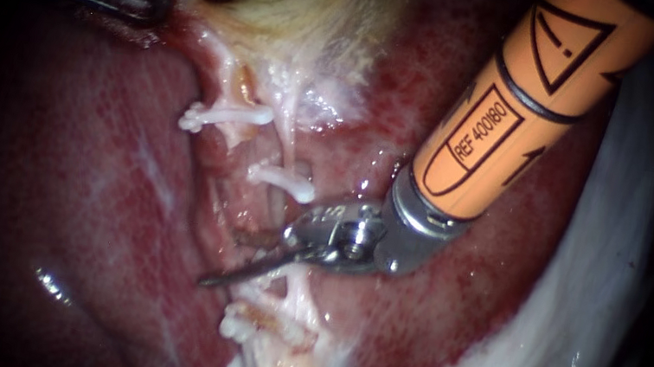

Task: Go to the cutting position right tube

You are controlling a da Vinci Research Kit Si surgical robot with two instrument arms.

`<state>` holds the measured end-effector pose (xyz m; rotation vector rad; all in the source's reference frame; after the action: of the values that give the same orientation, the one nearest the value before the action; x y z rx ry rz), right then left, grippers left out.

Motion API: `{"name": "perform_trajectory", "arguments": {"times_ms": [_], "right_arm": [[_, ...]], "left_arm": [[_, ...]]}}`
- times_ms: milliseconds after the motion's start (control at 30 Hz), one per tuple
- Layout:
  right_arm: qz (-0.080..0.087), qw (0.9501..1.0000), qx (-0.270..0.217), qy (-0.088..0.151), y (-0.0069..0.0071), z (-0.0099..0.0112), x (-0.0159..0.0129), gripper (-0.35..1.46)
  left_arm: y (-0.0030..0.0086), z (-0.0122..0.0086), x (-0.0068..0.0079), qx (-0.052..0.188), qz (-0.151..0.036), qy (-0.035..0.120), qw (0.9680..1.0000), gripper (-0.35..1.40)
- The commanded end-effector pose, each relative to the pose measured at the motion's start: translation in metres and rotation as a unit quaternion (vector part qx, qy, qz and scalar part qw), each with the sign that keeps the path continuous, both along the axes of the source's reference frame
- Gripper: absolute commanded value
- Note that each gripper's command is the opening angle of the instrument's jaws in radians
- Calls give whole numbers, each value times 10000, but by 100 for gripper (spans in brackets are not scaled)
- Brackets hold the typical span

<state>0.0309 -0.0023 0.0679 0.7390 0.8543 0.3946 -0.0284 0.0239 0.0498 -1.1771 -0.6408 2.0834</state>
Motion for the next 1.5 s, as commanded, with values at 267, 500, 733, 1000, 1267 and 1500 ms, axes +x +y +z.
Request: {"name": "perform_trajectory", "arguments": {"times_ms": [267,500,733,1000,1267,1500], "right_arm": [[12,10000,54,76,2,-19,-7,125],[1,9994,230,239,21,-61,-44,125],[-115,9989,336,318,32,-78,-83,125],[-258,9980,402,405,39,-68,-94,127],[-325,9972,655,168,41,-41,-98,127],[-372,9954,884,48,40,-11,-92,127]], "left_arm": [[0,0,0,-1,1,-2,10000,-35],[0,0,1,0,3,-3,10000,-35],[0,0,1,0,4,-4,10000,-35],[0,0,2,0,6,-5,10000,-35],[0,0,2,0,6,-5,10000,-35],[0,0,2,0,6,-5,10000,-35]]}}
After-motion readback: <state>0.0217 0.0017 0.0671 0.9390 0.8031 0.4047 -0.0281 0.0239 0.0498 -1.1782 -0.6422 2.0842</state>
